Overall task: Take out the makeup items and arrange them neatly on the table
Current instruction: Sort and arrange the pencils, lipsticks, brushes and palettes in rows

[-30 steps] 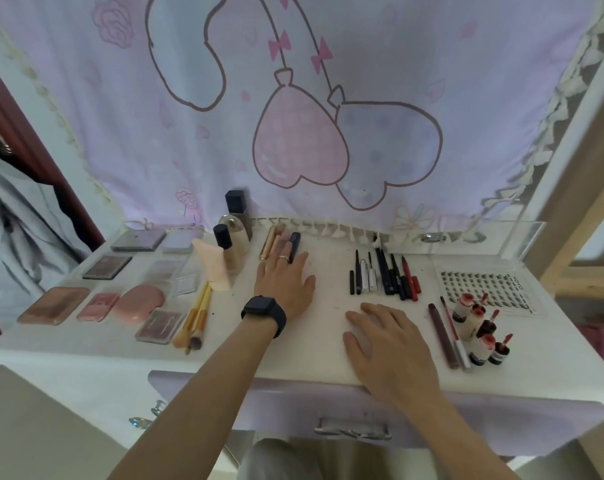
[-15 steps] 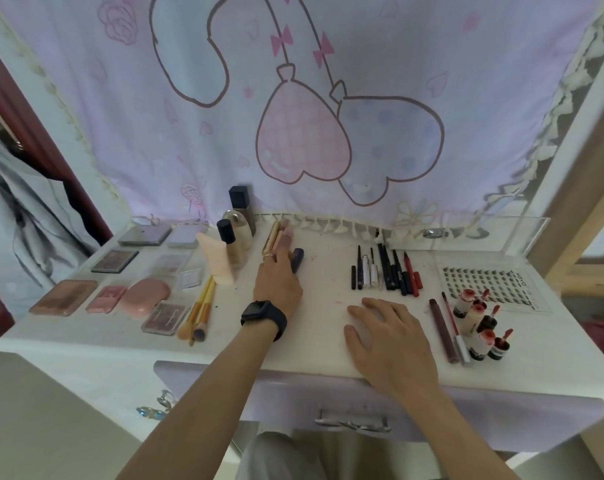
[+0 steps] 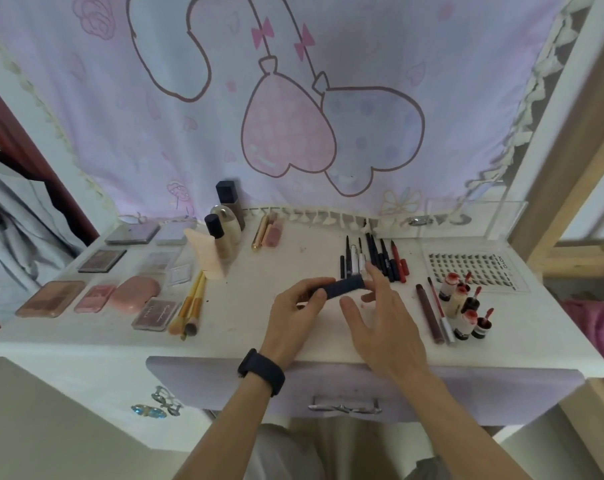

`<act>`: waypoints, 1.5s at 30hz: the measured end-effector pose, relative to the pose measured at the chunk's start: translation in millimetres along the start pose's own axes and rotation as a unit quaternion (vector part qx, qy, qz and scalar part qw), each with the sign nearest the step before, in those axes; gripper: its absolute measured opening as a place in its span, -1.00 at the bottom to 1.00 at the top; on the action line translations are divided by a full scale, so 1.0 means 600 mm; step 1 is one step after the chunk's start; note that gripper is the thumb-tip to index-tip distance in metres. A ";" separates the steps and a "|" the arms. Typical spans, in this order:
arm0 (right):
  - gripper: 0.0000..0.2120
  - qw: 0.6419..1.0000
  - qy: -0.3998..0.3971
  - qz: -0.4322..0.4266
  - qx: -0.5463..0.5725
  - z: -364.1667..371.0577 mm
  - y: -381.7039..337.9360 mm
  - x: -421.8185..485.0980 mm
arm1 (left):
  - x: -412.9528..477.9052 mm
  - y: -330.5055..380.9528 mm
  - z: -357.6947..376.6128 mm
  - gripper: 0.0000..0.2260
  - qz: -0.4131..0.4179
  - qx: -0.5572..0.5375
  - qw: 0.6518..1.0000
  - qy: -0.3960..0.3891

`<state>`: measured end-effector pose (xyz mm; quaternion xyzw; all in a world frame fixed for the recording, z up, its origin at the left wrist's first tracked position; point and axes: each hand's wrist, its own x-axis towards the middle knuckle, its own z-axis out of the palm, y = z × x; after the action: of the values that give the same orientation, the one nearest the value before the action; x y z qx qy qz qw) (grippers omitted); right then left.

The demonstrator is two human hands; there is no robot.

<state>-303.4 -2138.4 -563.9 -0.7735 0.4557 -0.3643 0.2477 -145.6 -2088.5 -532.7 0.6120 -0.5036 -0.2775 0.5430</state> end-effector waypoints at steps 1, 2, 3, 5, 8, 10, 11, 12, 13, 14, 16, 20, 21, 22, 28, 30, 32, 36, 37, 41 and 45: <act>-0.39 1.000 0.000 -0.013 0.004 -0.001 0.000 -0.001 | -0.004 -0.002 0.004 -0.80 0.001 0.013 1.000 -0.010; -0.46 1.000 -0.001 -0.030 0.003 -0.001 0.001 -0.003 | -0.006 -0.004 0.007 -0.81 0.000 0.021 1.000 -0.015; -0.53 0.999 -0.002 -0.049 -0.002 -0.001 0.002 -0.003 | -0.006 -0.006 0.009 -0.82 -0.001 0.030 0.999 -0.014; -0.59 0.997 -0.011 -0.070 -0.010 0.001 0.004 -0.006 | -0.007 -0.010 0.013 -0.81 -0.002 0.052 0.999 -0.003; -0.62 0.997 -0.013 -0.071 0.005 0.002 0.009 -0.009 | -0.008 -0.012 0.018 -0.77 -0.009 0.054 0.998 0.017; -0.71 0.997 -0.007 -0.069 0.024 0.001 0.011 -0.009 | -0.010 -0.011 0.020 -0.75 -0.003 0.049 0.999 0.018; -0.76 0.997 -0.002 -0.070 0.035 0.000 0.012 -0.009 | -0.010 -0.010 0.018 -0.76 0.001 0.048 0.999 0.010; -0.81 0.996 0.002 -0.069 0.049 0.000 0.013 -0.008 | -0.010 -0.010 0.016 -0.79 0.002 0.043 0.999 -0.003; -0.83 0.996 0.004 -0.066 0.062 0.000 0.013 -0.007 | -0.009 -0.011 0.012 -0.84 0.003 0.032 0.999 -0.020; -0.84 0.995 0.002 -0.064 0.073 -0.001 0.014 -0.006 | -0.008 -0.012 0.008 -0.88 0.003 0.018 0.999 -0.040; -0.79 0.995 -0.010 -0.067 0.077 -0.002 0.014 -0.006 | -0.004 -0.015 0.000 -0.89 -0.001 -0.009 0.997 -0.071; -0.80 0.991 0.006 -0.080 0.109 -0.007 0.010 -0.005 | 0.007 -0.021 -0.014 -0.82 -0.021 -0.070 0.994 -0.076; -0.82 0.989 0.018 -0.080 0.122 -0.009 0.010 -0.005 | 0.009 -0.021 -0.019 -0.81 -0.027 -0.102 0.992 -0.068; -0.83 0.988 0.021 -0.080 0.128 -0.011 0.010 -0.005 | 0.010 -0.022 -0.025 -0.81 -0.030 -0.127 0.989 -0.064; -0.83 0.986 0.036 -0.066 0.148 -0.012 0.006 -0.008 | 0.013 -0.026 -0.036 -0.85 -0.046 -0.201 0.977 -0.054; -0.73 0.983 0.053 -0.058 0.166 -0.013 0.008 -0.008 | 0.015 -0.027 -0.040 -0.86 -0.067 -0.243 0.967 -0.036; -0.68 0.982 0.056 -0.049 0.173 -0.014 0.008 -0.007 | 0.018 -0.028 -0.044 -0.84 -0.090 -0.276 0.957 -0.023; -0.59 0.984 0.047 -0.049 0.165 -0.008 0.009 -0.007 | 0.020 -0.030 -0.046 -0.75 -0.113 -0.298 0.948 -0.003; -0.58 0.985 0.047 -0.049 0.160 -0.008 0.009 -0.007 | 0.021 -0.031 -0.045 -0.78 -0.111 -0.290 0.951 -0.002; -0.70 0.990 0.039 -0.039 0.133 -0.007 0.007 -0.007 | 0.022 -0.032 -0.039 -0.80 -0.111 -0.241 0.964 0.004; -0.70 0.993 0.022 -0.018 0.111 -0.010 -0.004 -0.008 | 0.022 -0.014 -0.033 -0.80 -0.127 -0.190 0.973 -0.008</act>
<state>-308.2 -2133.5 -560.0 -0.7413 0.4037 -0.4338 0.3152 -120.9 -2094.1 -533.1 0.5543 -0.3639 -0.4394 0.6061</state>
